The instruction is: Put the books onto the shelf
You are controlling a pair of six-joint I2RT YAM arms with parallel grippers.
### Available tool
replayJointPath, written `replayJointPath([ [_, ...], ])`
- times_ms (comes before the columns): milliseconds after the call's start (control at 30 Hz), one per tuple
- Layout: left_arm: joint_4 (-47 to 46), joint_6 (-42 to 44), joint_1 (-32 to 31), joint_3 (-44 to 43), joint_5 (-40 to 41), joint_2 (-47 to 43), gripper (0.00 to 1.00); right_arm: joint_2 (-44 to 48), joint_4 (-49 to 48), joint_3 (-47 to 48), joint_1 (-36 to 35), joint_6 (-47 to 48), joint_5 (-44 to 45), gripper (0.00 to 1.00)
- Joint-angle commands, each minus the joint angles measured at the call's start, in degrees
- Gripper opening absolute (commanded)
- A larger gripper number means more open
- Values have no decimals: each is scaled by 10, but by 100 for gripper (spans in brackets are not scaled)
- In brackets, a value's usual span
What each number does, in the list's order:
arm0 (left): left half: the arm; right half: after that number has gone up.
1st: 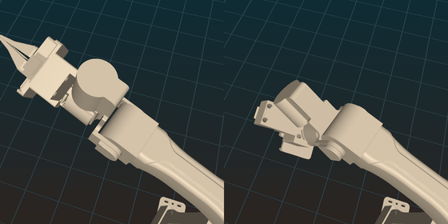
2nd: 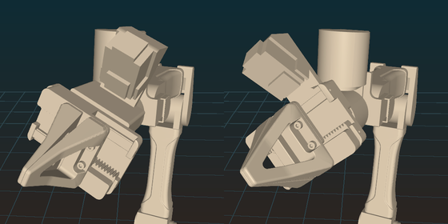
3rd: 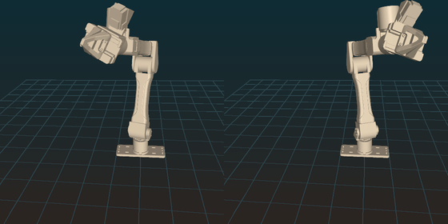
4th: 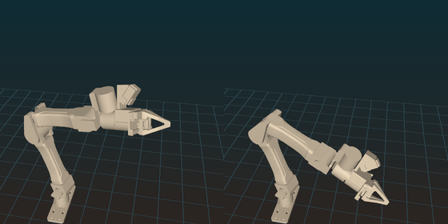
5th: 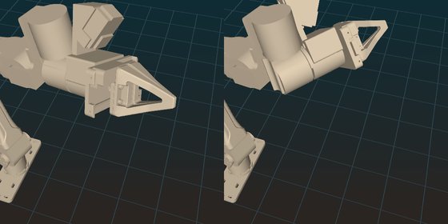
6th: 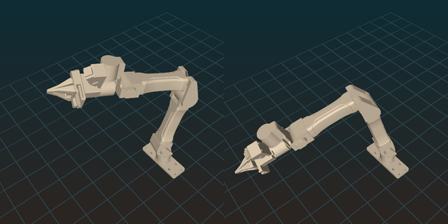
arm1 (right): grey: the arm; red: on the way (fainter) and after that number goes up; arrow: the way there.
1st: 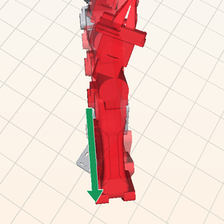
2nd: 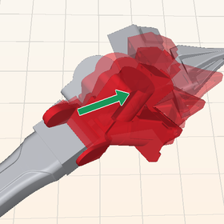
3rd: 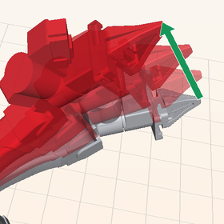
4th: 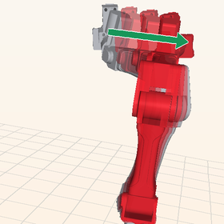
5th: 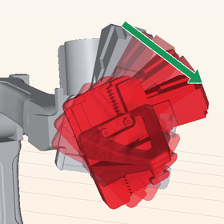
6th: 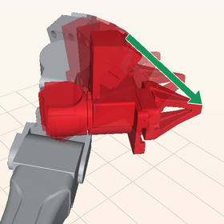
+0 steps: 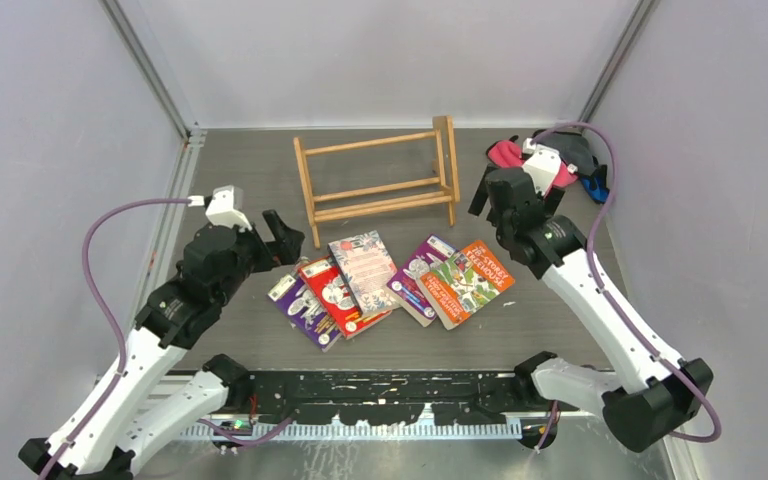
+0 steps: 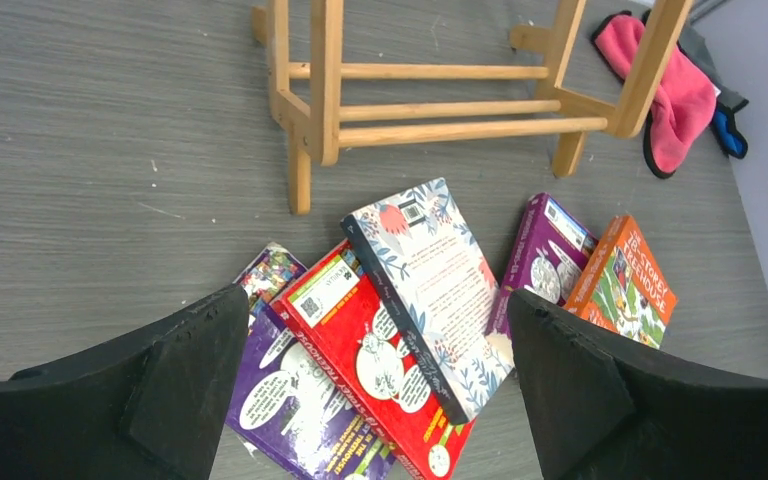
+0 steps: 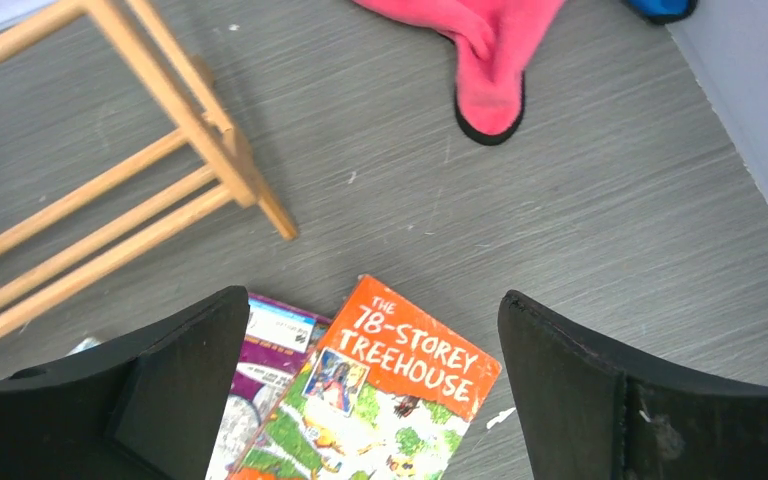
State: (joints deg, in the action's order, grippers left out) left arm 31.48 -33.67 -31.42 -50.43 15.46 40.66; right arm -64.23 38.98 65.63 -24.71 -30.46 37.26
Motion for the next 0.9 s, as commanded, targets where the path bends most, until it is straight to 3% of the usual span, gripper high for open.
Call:
replayJointPath([
  [0,20,19,-19,-16,8,-2,100,44,8,-6,-33,8,45,100],
  [133,18,7,-37,-11,2,-1,100,65,10,-23,-36,-1,7,100],
  [400,11,-16,-119,6,35,34,100,107,-13,-102,-83,-34,-69,88],
  [567,-9,-37,-181,10,57,65,100,107,11,-125,-143,-90,-74,86],
  [867,-63,-61,-236,13,31,135,100,101,29,-175,-211,-194,-64,83],
])
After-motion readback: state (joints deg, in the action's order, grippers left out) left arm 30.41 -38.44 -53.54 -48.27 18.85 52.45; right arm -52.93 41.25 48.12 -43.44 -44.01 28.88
